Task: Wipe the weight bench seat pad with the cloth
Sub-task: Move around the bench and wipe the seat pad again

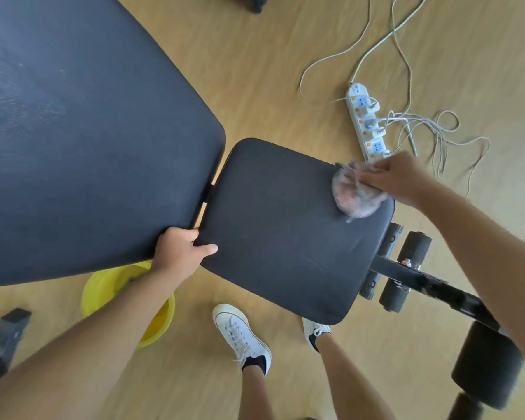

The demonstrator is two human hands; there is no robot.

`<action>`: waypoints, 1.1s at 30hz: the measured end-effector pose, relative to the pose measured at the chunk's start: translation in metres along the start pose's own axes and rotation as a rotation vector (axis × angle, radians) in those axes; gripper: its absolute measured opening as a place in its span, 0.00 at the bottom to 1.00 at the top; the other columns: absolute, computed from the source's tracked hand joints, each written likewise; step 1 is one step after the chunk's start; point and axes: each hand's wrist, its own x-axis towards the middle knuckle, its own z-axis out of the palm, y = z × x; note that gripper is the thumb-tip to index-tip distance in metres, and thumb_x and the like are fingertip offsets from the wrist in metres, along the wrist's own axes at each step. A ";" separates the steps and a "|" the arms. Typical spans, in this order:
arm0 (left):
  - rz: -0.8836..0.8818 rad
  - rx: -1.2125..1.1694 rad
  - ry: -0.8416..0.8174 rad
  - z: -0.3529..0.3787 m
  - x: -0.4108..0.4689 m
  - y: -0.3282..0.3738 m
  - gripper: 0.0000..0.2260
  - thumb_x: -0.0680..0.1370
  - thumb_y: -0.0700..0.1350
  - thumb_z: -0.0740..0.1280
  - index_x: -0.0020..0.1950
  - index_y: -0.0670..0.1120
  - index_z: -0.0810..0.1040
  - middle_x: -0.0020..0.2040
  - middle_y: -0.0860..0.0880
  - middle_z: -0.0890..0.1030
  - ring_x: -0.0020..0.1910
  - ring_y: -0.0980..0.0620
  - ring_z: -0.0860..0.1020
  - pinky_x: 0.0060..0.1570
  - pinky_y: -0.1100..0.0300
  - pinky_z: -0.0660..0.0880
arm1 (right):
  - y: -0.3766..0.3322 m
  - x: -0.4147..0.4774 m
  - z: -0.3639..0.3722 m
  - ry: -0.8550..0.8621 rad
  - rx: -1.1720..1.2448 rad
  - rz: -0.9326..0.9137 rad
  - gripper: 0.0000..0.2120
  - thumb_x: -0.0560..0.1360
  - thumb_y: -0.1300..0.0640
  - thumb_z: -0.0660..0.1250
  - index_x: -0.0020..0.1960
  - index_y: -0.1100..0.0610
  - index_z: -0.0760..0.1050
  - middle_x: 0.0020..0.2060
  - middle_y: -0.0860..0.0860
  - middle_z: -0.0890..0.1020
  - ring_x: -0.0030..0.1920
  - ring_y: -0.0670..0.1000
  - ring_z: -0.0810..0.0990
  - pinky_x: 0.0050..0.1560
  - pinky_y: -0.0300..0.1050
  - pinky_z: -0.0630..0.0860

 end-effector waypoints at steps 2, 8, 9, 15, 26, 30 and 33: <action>-0.001 0.008 0.012 0.001 0.001 -0.002 0.18 0.69 0.50 0.80 0.31 0.45 0.73 0.27 0.53 0.69 0.29 0.49 0.67 0.31 0.60 0.65 | 0.033 -0.020 0.002 0.102 0.147 0.067 0.18 0.73 0.48 0.76 0.41 0.64 0.83 0.28 0.54 0.73 0.31 0.49 0.68 0.34 0.43 0.64; 0.008 0.012 0.034 0.003 0.001 -0.003 0.13 0.69 0.51 0.80 0.34 0.48 0.78 0.28 0.56 0.70 0.37 0.46 0.71 0.37 0.58 0.68 | 0.071 -0.116 0.083 0.249 0.401 0.365 0.23 0.72 0.45 0.71 0.26 0.53 0.64 0.20 0.45 0.63 0.26 0.49 0.61 0.30 0.41 0.58; -0.005 0.022 0.031 0.004 0.001 -0.002 0.11 0.69 0.51 0.80 0.36 0.48 0.80 0.30 0.53 0.74 0.37 0.44 0.73 0.35 0.58 0.68 | 0.077 -0.137 0.102 0.212 0.417 0.376 0.23 0.71 0.45 0.71 0.25 0.53 0.65 0.19 0.45 0.64 0.25 0.48 0.62 0.30 0.42 0.60; -0.059 0.044 0.045 0.005 0.003 0.001 0.30 0.71 0.51 0.79 0.67 0.38 0.79 0.60 0.41 0.85 0.59 0.40 0.82 0.50 0.57 0.72 | 0.079 -0.148 0.098 0.110 0.482 0.421 0.23 0.70 0.45 0.77 0.29 0.63 0.78 0.21 0.51 0.75 0.24 0.49 0.68 0.30 0.43 0.66; -0.089 0.021 0.009 0.002 0.001 0.004 0.31 0.70 0.53 0.80 0.68 0.39 0.79 0.63 0.41 0.83 0.63 0.42 0.81 0.53 0.58 0.71 | 0.045 -0.244 0.200 0.194 0.810 0.807 0.20 0.74 0.51 0.72 0.30 0.61 0.72 0.22 0.52 0.71 0.26 0.50 0.67 0.27 0.37 0.63; -0.079 0.019 0.002 0.001 0.000 0.003 0.33 0.70 0.53 0.79 0.70 0.40 0.77 0.67 0.42 0.81 0.65 0.42 0.79 0.56 0.57 0.72 | -0.014 -0.250 0.250 0.055 1.085 0.877 0.17 0.76 0.44 0.70 0.39 0.57 0.84 0.36 0.52 0.86 0.38 0.50 0.85 0.45 0.48 0.81; -0.045 0.055 0.003 0.000 -0.002 0.004 0.29 0.71 0.53 0.78 0.66 0.36 0.79 0.62 0.41 0.84 0.61 0.41 0.82 0.49 0.58 0.74 | -0.081 -0.227 0.271 0.065 1.450 0.965 0.16 0.76 0.43 0.72 0.37 0.54 0.82 0.38 0.47 0.86 0.34 0.44 0.85 0.50 0.44 0.82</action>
